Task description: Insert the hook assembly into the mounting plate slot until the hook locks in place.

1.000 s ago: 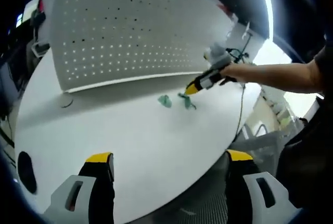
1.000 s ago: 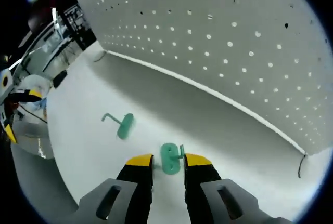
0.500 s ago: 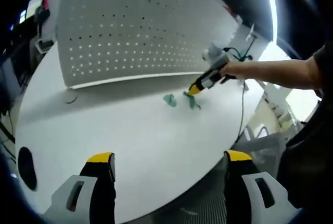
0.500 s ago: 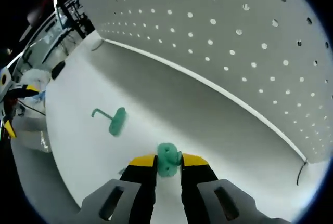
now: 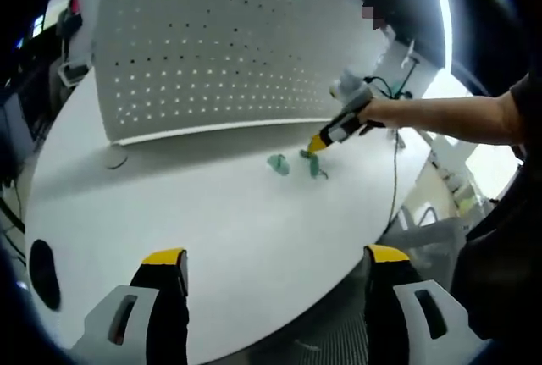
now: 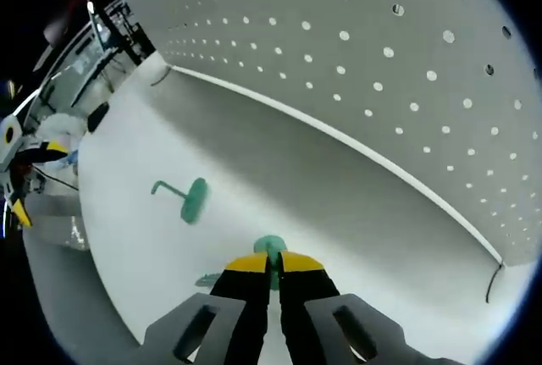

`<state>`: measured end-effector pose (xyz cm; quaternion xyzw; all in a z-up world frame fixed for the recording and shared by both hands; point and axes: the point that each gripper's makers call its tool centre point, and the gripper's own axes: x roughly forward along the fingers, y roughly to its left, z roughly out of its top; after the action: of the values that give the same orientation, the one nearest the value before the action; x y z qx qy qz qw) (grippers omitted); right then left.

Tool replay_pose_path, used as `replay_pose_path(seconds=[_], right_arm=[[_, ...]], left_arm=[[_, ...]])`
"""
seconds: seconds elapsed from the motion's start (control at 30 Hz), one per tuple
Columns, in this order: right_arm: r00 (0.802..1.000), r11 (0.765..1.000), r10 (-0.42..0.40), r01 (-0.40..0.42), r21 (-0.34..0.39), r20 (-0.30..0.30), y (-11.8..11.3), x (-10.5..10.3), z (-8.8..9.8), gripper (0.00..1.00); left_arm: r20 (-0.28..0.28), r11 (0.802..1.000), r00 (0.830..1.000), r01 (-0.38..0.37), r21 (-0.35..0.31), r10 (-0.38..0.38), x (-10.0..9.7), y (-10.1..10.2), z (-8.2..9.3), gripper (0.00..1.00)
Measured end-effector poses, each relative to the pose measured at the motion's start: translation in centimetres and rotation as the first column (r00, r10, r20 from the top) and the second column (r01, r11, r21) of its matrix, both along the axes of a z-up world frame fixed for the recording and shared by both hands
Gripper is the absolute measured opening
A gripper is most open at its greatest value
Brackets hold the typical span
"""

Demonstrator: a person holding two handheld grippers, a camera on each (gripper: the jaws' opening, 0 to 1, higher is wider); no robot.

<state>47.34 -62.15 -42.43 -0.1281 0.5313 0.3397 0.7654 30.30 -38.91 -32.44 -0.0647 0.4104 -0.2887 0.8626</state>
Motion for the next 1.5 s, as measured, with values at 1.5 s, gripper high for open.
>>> replay_pose_path(seconds=[1.5], right_arm=[[0.881,0.832,-0.384,0.199,0.518,0.278,6.4,-1.8,17.4,0.00]], left_arm=[[0.106,0.995,0.993,-0.053,-0.085,0.062,0.9,-0.7,4.7,0.85]])
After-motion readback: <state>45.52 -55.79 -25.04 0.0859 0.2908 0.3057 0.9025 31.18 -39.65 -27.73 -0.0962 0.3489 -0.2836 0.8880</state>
